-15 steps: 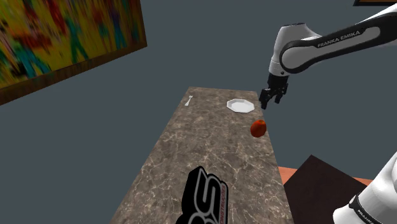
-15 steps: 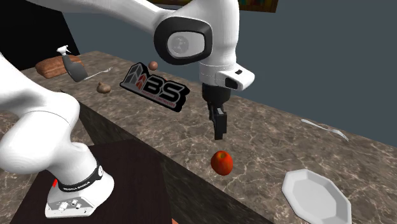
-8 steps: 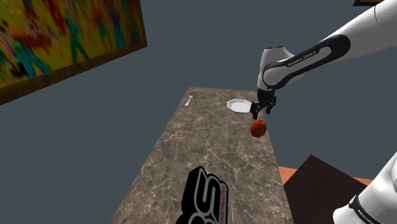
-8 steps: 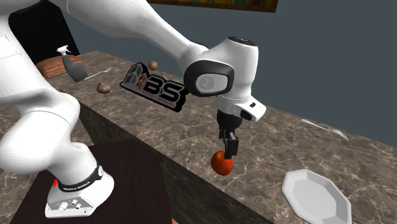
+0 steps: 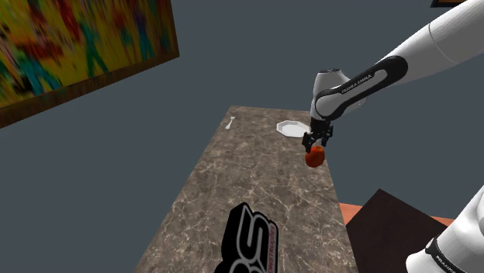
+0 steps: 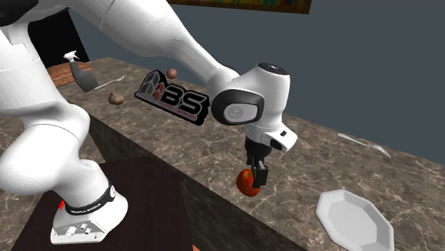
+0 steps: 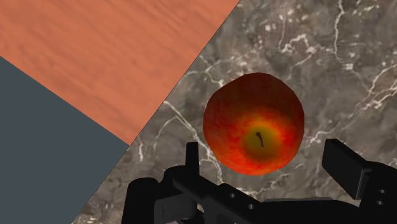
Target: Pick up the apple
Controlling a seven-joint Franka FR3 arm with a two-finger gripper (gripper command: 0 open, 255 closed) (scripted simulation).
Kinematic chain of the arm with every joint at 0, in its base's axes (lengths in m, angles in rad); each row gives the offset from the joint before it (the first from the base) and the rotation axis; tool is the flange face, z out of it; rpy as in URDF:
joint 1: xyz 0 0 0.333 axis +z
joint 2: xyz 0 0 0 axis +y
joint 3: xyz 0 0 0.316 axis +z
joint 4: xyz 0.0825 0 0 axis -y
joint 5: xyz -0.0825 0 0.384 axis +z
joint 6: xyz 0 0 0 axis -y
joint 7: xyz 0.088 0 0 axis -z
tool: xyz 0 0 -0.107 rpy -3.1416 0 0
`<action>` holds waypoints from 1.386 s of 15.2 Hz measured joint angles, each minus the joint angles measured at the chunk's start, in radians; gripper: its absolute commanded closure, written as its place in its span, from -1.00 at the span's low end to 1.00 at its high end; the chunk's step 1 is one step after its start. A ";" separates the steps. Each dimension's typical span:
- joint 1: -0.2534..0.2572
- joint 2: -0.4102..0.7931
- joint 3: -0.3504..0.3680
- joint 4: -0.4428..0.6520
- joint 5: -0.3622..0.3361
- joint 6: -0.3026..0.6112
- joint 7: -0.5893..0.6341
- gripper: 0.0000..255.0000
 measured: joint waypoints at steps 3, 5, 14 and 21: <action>0.000 0.013 0.000 -0.004 0.001 0.019 0.001 1.00; 0.000 0.014 0.001 -0.004 0.001 0.023 0.002 1.00; 0.001 0.003 0.001 -0.001 0.000 0.006 0.001 1.00; 0.003 -0.055 0.002 0.029 -0.004 -0.083 0.003 1.00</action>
